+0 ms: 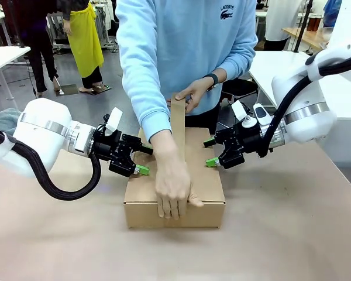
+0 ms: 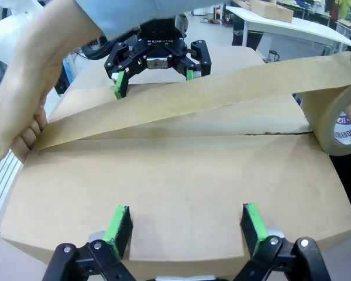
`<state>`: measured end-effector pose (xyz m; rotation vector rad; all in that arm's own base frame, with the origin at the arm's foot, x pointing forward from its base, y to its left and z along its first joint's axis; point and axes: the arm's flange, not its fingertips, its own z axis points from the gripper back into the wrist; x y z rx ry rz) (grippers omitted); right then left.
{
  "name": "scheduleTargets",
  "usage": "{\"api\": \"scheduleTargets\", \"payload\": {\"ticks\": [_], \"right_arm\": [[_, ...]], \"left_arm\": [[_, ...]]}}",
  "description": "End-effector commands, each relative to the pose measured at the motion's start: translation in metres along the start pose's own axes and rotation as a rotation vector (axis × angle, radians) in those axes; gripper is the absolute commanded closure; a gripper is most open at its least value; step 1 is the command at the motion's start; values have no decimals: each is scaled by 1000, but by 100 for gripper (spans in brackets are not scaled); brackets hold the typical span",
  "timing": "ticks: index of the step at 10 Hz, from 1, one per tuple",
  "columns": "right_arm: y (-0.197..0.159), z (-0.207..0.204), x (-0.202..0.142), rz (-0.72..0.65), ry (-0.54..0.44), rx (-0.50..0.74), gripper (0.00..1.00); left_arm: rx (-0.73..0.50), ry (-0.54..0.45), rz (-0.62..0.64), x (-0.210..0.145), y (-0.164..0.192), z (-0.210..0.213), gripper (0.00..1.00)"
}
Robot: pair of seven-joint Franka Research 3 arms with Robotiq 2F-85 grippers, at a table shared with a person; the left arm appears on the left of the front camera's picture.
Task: Pack the gift set into the box.
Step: Press and hold the closed box until the human finishes sealing it.
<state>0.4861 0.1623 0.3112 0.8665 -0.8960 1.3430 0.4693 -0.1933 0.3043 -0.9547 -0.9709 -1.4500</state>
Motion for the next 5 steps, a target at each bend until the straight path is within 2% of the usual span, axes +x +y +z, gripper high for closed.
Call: {"api": "scheduleTargets", "payload": {"ticks": [1,5], "right_arm": [[0,0,-1,-2,10,-11,0],[0,0,-1,-2,10,-11,0]], "left_arm": [[-5,-1,-6,-2,-2,-1,0],[-5,-1,-6,-2,-2,-1,0]]}}
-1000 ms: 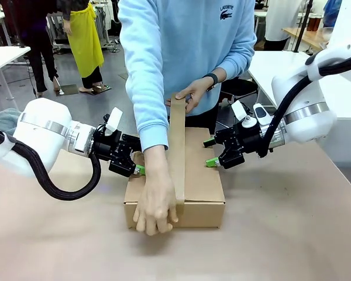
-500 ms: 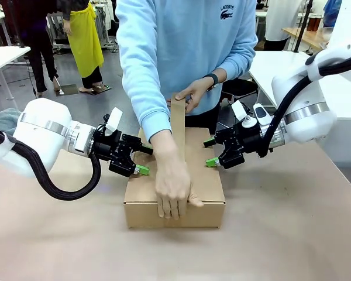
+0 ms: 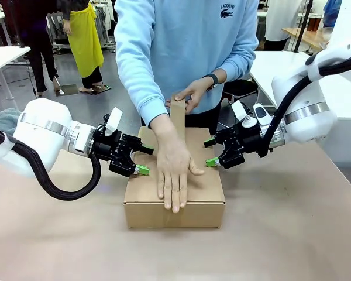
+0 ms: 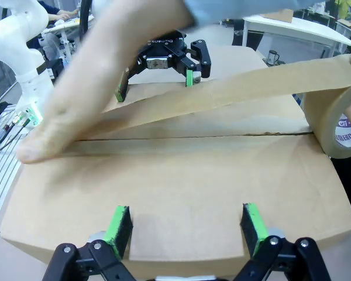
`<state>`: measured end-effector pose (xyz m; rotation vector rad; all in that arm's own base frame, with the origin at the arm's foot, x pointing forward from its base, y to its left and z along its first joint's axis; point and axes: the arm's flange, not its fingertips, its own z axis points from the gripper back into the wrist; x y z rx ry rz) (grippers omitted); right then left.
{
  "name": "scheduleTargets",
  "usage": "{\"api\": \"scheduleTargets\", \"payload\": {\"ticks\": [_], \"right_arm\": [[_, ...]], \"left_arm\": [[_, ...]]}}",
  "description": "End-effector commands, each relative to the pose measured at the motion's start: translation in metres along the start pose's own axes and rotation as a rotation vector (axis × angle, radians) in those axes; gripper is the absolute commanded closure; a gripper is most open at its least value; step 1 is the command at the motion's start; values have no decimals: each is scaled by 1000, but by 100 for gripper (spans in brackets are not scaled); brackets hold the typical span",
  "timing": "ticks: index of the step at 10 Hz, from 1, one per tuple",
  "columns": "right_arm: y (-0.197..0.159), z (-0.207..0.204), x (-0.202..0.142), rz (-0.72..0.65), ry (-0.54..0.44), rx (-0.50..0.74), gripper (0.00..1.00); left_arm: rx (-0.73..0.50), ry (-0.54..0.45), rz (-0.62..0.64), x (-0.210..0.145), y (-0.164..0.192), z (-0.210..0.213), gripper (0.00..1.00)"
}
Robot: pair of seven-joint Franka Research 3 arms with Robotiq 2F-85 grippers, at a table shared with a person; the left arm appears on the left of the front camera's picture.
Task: Pack the gift set into the box.
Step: Press and hold the closed box until the human finishes sealing it.
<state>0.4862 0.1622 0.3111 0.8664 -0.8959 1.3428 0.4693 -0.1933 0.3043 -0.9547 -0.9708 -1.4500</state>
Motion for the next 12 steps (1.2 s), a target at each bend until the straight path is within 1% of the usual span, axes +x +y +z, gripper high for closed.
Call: {"api": "scheduleTargets", "payload": {"ticks": [1,12], "right_arm": [[0,-1,-1,-2,10,-11,0],[0,-1,-1,-2,10,-11,0]], "left_arm": [[-5,-1,-6,-2,-2,-1,0],[-5,-1,-6,-2,-2,-1,0]]}}
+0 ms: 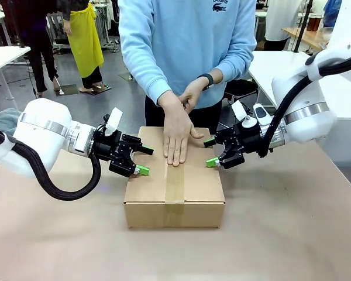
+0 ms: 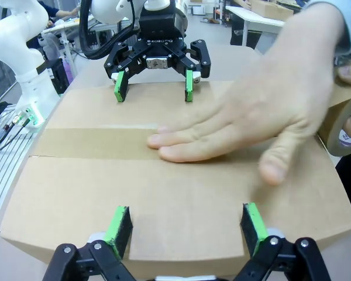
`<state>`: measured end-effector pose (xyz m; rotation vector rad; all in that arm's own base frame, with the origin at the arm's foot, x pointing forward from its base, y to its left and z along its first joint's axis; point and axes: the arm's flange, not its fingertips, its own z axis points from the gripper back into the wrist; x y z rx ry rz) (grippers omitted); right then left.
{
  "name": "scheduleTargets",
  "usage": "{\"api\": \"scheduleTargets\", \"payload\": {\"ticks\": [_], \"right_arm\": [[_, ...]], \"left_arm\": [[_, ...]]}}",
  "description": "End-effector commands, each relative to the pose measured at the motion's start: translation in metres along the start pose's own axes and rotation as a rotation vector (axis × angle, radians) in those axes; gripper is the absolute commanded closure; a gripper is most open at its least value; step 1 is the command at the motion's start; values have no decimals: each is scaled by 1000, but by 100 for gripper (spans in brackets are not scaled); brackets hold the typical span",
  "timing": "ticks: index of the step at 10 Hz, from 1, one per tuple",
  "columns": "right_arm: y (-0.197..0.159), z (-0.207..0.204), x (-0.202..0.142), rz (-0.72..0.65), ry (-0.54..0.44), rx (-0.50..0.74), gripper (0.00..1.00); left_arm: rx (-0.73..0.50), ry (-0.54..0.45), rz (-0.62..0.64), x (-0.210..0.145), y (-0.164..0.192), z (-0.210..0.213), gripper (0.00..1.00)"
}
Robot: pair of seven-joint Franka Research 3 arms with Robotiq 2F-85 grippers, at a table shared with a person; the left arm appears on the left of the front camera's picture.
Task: Pack the gift set into the box.
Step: Press and hold the closed box until the human finishes sealing it.
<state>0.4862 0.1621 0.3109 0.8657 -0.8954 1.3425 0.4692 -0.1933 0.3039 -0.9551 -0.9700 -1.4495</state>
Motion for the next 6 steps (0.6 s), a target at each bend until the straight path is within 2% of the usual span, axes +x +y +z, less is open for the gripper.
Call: {"api": "scheduleTargets", "payload": {"ticks": [1,6], "right_arm": [[0,-1,-1,-1,9,-10,0],[0,-1,-1,-1,9,-10,0]], "left_arm": [[-4,-1,-7,-2,-2,-1,0],[-4,-1,-7,-2,-2,-1,0]]}}
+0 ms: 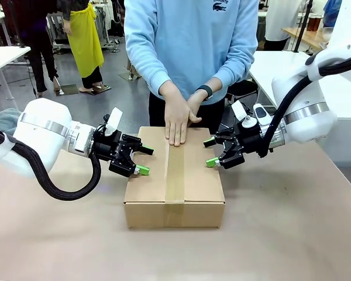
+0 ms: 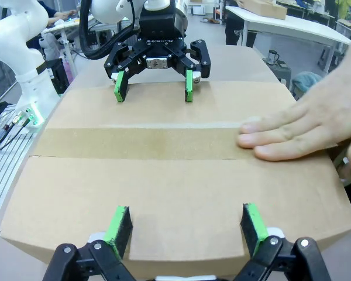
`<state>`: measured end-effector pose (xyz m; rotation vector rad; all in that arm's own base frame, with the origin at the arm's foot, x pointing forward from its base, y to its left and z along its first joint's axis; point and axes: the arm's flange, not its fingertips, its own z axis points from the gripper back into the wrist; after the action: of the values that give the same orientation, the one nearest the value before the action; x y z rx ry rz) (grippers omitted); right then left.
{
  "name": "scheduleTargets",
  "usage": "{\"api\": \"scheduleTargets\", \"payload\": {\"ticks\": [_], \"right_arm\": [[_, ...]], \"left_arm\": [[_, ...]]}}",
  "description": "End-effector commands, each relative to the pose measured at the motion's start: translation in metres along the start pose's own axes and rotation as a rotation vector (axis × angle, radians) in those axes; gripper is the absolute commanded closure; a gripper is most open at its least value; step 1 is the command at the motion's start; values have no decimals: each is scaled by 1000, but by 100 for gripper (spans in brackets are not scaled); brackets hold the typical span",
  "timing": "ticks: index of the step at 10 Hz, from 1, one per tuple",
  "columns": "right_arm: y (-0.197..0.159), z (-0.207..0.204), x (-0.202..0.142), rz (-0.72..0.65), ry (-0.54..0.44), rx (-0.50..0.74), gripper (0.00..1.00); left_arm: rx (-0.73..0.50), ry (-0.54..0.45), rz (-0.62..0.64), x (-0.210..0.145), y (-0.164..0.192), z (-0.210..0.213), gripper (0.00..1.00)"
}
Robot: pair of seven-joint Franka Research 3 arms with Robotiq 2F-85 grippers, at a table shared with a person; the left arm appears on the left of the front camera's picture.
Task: Pack the gift set into the box.
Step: Press and hold the closed box until the human finishes sealing it.
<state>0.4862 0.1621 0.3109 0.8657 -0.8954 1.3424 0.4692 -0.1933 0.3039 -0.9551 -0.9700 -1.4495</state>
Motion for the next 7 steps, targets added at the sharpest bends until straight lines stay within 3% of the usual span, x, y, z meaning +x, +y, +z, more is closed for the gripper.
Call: {"api": "scheduleTargets", "payload": {"ticks": [1,7], "right_arm": [[0,-1,-1,-1,9,-10,0],[0,-1,-1,-1,9,-10,0]], "left_arm": [[-4,-1,-7,-2,-2,-1,0],[-4,-1,-7,-2,-2,-1,0]]}}
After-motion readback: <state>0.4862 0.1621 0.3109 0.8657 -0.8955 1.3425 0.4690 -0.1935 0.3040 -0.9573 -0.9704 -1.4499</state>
